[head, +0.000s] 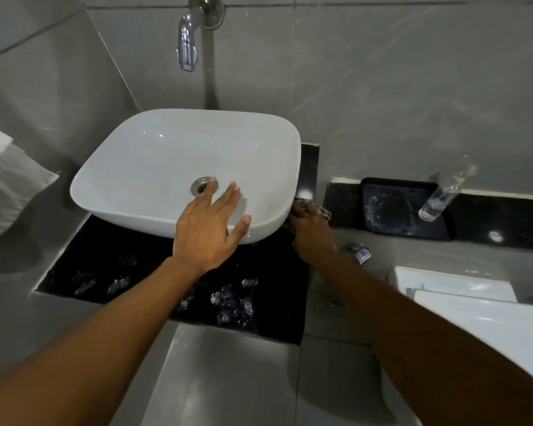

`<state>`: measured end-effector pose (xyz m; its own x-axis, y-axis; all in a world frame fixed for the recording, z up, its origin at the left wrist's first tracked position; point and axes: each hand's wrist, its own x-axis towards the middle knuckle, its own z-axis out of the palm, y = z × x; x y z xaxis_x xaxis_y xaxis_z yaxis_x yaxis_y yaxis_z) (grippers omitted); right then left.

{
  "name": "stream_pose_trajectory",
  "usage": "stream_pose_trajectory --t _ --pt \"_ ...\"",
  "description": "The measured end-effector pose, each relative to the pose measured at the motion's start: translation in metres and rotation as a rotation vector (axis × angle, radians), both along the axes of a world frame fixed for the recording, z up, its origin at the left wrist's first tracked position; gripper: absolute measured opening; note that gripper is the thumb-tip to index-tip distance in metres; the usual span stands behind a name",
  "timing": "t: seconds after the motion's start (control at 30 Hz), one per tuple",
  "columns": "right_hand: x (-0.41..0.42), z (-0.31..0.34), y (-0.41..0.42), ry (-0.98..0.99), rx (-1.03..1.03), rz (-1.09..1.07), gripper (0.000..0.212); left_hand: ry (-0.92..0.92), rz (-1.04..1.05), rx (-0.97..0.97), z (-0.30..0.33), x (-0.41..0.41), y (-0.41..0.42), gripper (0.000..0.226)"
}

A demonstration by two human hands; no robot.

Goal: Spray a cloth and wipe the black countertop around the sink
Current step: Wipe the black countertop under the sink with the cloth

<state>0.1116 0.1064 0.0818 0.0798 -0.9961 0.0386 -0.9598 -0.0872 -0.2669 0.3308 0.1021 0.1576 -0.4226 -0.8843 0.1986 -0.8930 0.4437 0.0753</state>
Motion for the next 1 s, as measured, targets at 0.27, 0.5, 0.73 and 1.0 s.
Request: stream_pose_trajectory --t 0.27,0.5,0.73,1.0 --pt "0.084 -0.016 0.215 -0.052 -0.006 0.138 0.057 -0.001 0.019 0.007 0.003 -0.003 0.005 0.070" --pt "0.052 -0.004 0.148 -0.059 -0.003 0.040 0.062 -0.017 0.030 -0.001 -0.001 -0.003 0.007 0.071" --pt "0.018 0.007 -0.011 -0.135 -0.012 -0.259 0.044 -0.010 0.055 -0.007 0.001 -0.004 0.003 0.072" --pt "0.049 0.002 0.068 -0.033 -0.007 -0.128 0.068 0.009 0.055 0.005 -0.001 -0.001 0.001 0.072"
